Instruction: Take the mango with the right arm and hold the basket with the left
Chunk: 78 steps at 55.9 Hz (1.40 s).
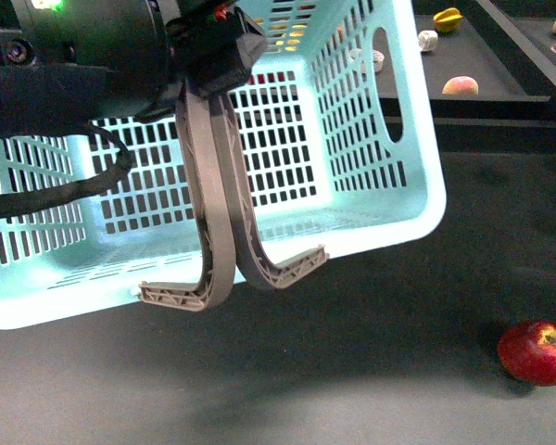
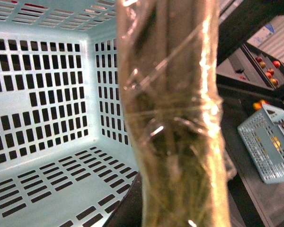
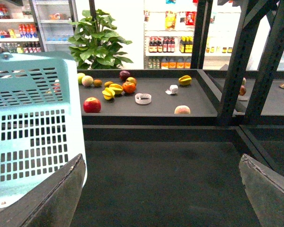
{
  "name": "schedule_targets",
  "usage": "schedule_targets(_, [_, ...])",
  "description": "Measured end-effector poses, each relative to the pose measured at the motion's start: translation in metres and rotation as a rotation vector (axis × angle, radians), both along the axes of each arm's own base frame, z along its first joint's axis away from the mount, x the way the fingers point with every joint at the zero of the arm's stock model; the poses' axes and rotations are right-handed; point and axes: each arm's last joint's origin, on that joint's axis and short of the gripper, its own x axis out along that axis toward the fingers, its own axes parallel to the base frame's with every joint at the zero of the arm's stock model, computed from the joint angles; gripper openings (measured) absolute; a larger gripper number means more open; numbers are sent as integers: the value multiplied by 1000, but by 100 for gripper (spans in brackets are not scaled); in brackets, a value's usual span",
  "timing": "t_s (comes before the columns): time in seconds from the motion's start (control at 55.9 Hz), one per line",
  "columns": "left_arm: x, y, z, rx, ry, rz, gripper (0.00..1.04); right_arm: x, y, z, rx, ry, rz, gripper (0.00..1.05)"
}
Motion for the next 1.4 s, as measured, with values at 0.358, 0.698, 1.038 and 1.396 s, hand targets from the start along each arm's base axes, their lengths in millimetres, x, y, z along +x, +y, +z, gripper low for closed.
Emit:
schedule_targets(0.358, [-13,-11,5,126,-36,-56,5,0,0,0,0,0,0,97])
schedule_targets(0.698, [-14,-11,6,139,-43,-36,5,0,0,0,0,0,0,97])
schedule_targets(1.038, [-15,-11,8,139,-47,-22,5,0,0,0,0,0,0,97])
schedule_targets(1.396, [-15,-11,8,138,-47,-24,5,0,0,0,0,0,0,97])
